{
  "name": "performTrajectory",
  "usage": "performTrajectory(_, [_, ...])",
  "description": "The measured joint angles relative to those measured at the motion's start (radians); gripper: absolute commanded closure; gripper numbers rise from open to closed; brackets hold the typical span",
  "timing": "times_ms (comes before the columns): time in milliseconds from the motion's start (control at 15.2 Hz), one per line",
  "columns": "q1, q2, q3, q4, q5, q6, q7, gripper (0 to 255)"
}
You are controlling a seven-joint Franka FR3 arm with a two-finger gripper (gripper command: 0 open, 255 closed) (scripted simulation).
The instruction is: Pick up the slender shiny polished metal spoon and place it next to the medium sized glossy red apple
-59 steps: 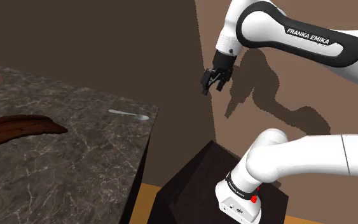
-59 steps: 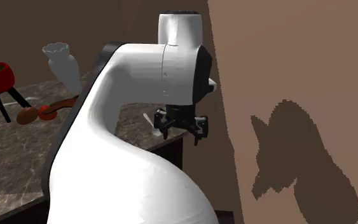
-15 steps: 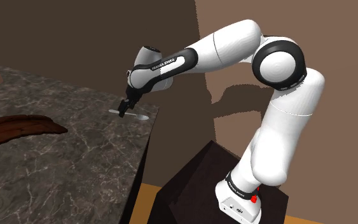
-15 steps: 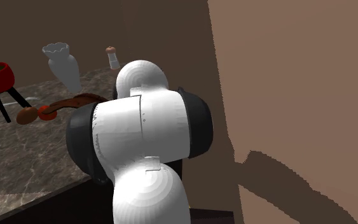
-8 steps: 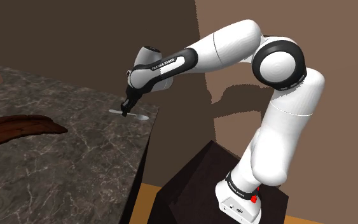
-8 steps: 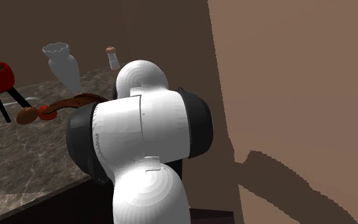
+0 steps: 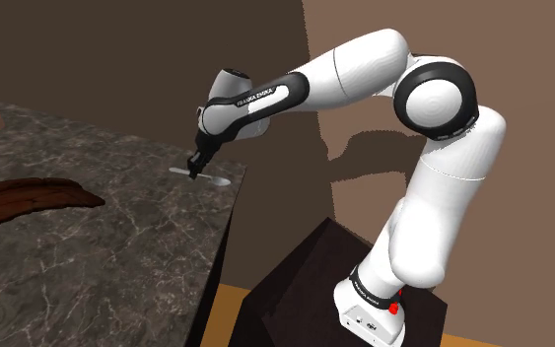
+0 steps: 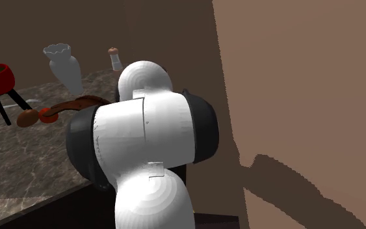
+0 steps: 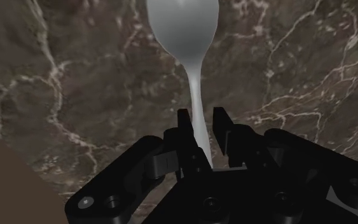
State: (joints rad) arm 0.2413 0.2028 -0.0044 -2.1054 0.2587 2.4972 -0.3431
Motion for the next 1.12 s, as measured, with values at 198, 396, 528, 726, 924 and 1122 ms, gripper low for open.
performTrajectory(198, [0.0,-0.017,-0.003,0.014,-0.009,-0.03,0.009,255])
performTrajectory(396, [0.001,-0.038,-0.005,0.03,-0.018,-0.067,0.021,255])
performTrajectory(528, [0.002,-0.052,-0.006,0.042,-0.025,-0.092,0.03,255])
performTrajectory(726, [0.002,-0.072,-0.008,0.06,-0.034,-0.129,0.04,255])
performTrajectory(924, [0.002,-0.091,-0.01,0.074,-0.041,-0.161,0.048,255])
performTrajectory(1122, [0.002,-0.105,-0.011,0.097,-0.048,-0.198,0.058,255])
